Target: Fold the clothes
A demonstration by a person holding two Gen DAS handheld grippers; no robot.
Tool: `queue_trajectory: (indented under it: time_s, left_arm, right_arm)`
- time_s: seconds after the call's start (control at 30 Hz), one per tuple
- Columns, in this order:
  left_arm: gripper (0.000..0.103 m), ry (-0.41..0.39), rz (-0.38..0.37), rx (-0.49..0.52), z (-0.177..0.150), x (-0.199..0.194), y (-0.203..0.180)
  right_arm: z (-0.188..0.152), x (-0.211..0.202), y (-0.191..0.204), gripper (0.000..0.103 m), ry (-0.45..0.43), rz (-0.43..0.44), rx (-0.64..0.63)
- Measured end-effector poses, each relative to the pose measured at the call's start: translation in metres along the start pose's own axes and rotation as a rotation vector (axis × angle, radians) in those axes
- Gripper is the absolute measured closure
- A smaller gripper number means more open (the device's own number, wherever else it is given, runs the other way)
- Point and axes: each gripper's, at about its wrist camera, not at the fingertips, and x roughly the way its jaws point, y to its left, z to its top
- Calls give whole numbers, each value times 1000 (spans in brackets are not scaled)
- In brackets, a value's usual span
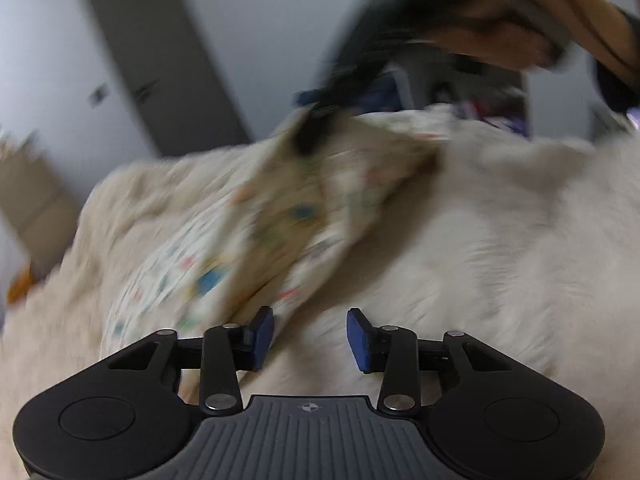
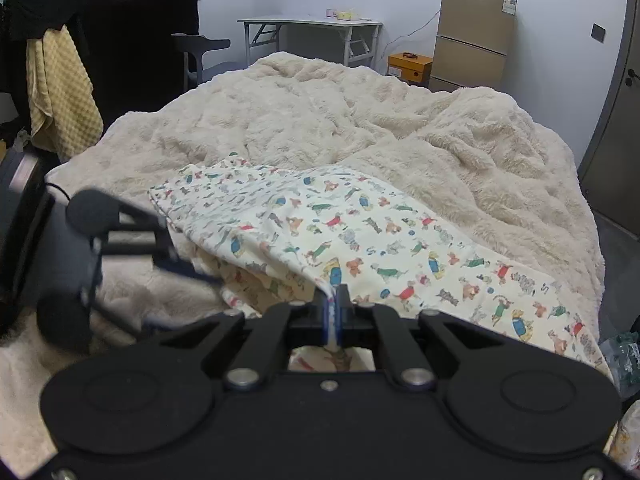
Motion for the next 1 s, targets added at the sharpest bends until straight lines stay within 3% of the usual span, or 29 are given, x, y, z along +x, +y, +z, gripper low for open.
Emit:
queue_trajectory:
  time_s: [0.07, 0.2, 0.23, 0.27, 0.3, 0.33, 0.5, 0.63, 0.67, 0.73, 0.8, 0.87, 1.0]
  left_arm:
    - [60, -21, 32, 2, 8, 4, -6]
    - [60, -40, 37, 20, 28, 27, -21]
    - [66, -42, 38, 18, 31, 31, -22]
    - [87, -44, 39, 16, 34, 35, -24]
    - [100, -46, 39, 15, 37, 39, -25]
    - [103, -61, 27, -1, 39, 39, -23]
    - [103, -185, -155, -155, 28, -3, 5]
    - [103, -225, -385, -228, 18, -5, 10]
    - [103, -227, -399, -237, 17, -3, 8]
    - [103, -173, -305, -210, 15, 0, 2]
    - [93, -159, -285, -221, 11, -3, 5]
    - [63, -140, -261, -260, 0, -13, 19]
    - [59, -131, -108, -344, -26, -41, 57]
  right_arm:
    - [0, -1, 2, 101, 0, 1, -11]
    - [4, 3, 8, 101, 1, 3, -31]
    - [5, 2, 9, 101, 0, 8, -36]
    - [5, -1, 10, 101, 0, 14, -42]
    - [6, -3, 10, 101, 0, 20, -47]
    - [5, -6, 10, 101, 0, 27, -53]
    - [1, -21, 11, 100, 7, 96, -80]
    - [-7, -23, 16, 95, 27, 124, -98]
    - [-10, -23, 16, 93, 30, 123, -105]
    - [-18, -29, 12, 90, 19, 102, -95]
    - [-29, -39, 7, 80, -11, 63, -72]
    - [-40, -48, 3, 69, -42, 30, -47]
    - [-60, -55, 4, 66, -74, 29, -18]
